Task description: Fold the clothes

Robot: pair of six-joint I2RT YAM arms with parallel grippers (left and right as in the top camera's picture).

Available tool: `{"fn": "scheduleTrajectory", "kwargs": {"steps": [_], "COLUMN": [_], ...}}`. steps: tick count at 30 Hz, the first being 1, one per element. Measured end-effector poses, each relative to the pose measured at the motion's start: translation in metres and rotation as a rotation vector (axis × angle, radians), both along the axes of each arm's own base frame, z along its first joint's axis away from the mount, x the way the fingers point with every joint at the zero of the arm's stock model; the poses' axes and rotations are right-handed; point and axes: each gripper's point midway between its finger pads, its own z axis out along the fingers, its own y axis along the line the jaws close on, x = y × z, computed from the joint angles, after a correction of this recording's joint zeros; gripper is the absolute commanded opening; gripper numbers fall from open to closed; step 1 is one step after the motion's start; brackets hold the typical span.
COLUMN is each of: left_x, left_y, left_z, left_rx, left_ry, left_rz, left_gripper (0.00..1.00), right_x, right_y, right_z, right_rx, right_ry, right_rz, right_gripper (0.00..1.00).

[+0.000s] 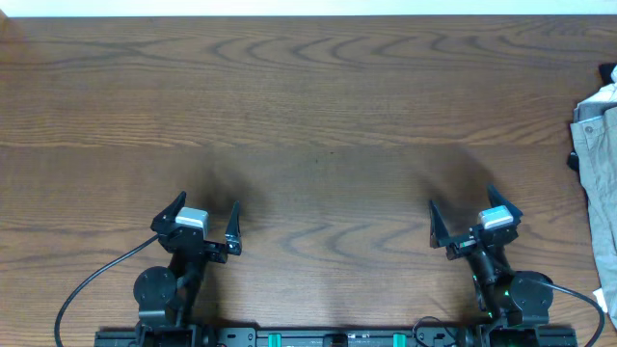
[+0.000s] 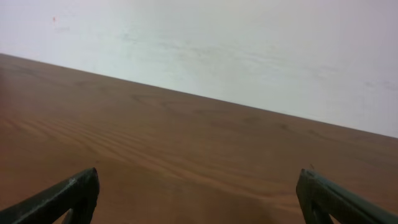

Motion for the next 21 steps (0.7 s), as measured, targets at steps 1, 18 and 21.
{"fn": "scheduleTrajectory", "kwargs": {"steps": [1,18,21], "left_x": [0.000,0.000,0.002], "left_y": [0.000,-0.001,-0.001], "left_z": [0.000,-0.005,0.000], "left_rx": [-0.001,-0.289,-0.300], "left_ry": [0.000,0.108,0.175], "left_rz": [0.000,0.041,0.053], "left_gripper": [0.98,0.98,0.98], "right_x": [0.000,0.012,0.021], "right_y": [0.001,0.006,0.007], "right_z": [0.000,-0.025,-0.017], "right_rx": [0.016,0.346,0.341], "right_ry": [0.005,0.253,0.318], "right_rz": [0.005,0.002,-0.005], "right_gripper": [0.99,0.99,0.99]}}
